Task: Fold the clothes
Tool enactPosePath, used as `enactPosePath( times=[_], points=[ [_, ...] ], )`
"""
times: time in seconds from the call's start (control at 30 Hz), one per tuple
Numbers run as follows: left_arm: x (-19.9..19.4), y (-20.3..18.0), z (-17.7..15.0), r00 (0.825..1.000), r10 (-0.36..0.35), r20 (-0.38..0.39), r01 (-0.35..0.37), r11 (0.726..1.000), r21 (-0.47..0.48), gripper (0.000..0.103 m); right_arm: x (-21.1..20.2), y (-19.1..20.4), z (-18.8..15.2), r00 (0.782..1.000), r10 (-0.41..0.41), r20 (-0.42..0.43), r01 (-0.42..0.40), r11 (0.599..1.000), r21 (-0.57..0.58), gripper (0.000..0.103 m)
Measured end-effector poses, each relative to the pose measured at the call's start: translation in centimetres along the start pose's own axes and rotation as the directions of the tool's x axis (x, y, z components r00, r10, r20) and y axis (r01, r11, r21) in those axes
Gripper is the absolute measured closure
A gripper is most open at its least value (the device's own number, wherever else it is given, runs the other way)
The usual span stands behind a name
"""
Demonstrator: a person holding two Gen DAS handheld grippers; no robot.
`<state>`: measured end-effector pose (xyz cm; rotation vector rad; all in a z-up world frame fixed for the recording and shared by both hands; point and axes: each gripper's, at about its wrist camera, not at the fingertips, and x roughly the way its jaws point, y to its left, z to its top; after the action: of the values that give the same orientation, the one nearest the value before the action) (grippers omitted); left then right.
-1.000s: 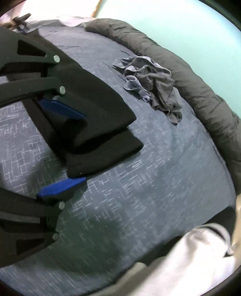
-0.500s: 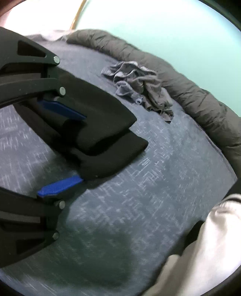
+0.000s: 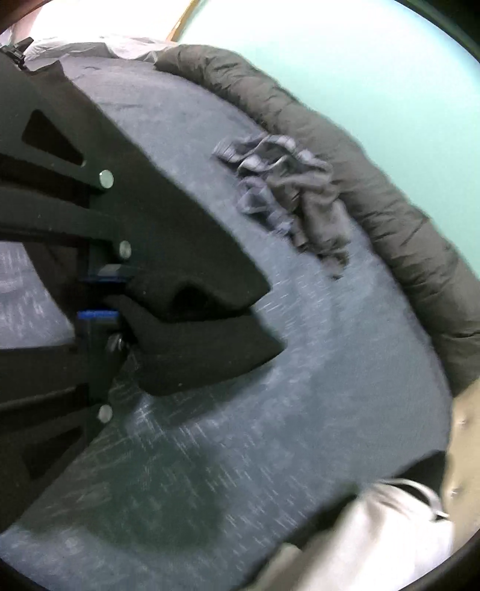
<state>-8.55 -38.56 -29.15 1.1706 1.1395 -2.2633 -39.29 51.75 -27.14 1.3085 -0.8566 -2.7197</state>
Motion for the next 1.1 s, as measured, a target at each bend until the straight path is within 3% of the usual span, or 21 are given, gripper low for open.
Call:
enactPosePath(
  times=[0.33,0.47,0.7,0.93,1.1],
  points=[
    [-2.8,-0.3,-1.2,1.0,-0.022,0.005,0.022,1.0,0.019,0.039,-12.1,3.4,2.4,0.999,0.01,0.052,-0.006,0.996,-0.09,0.095],
    [-4.4,-0.7,-1.7,0.999,-0.047,0.01,0.046,0.998,0.031,0.039,-15.2,2.4,1.5,0.999,-0.033,0.036,0.037,0.995,-0.092,0.095],
    [-5.3,-1.3,-2.9,0.999,-0.037,-0.01,0.038,0.997,0.062,0.038,-12.6,-1.8,-3.4,0.997,-0.079,-0.02,0.077,0.994,-0.075,0.095],
    [-5.3,-1.8,-3.8,1.0,-0.029,-0.012,0.03,0.997,0.072,0.038,-9.3,-5.4,-5.2,0.994,-0.096,-0.044,0.093,0.994,-0.06,0.094],
    [-5.4,-2.6,-3.9,1.0,-0.008,0.01,0.007,0.995,0.097,0.038,-8.9,-6.0,-5.5,0.989,-0.143,-0.037,0.138,0.983,-0.121,0.076]
  ],
)
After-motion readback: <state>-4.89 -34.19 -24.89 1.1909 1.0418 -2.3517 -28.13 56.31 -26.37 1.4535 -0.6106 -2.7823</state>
